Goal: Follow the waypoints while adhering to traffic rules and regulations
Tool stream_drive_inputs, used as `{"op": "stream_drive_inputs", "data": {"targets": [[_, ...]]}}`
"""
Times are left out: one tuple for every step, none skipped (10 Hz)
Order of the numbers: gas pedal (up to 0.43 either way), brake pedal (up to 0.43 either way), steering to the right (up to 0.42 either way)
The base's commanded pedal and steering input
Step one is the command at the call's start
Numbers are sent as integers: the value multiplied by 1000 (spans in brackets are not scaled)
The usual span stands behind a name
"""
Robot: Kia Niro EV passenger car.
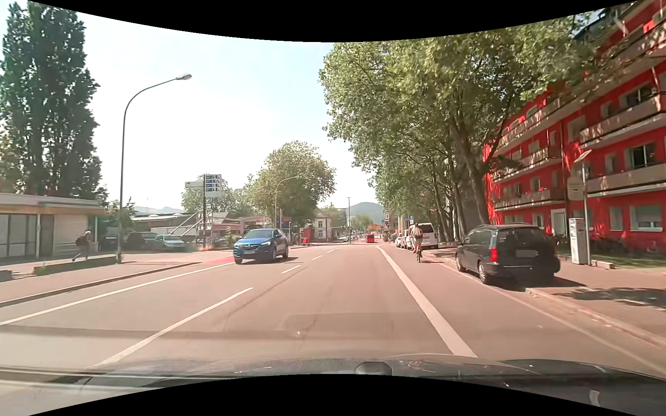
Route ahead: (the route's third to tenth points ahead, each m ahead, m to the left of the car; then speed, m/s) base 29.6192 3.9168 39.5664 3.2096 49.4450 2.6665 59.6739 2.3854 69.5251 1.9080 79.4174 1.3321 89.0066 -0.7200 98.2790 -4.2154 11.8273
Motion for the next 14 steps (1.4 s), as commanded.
{"op": "stream_drive_inputs", "data": {"targets": [[118,0,15],[118,0,15],[118,0,14],[118,0,14],[118,0,15],[118,0,14],[118,0,14],[118,0,14],[118,0,14],[118,0,13],[118,0,12],[118,0,11],[118,0,10],[118,0,10]]}}
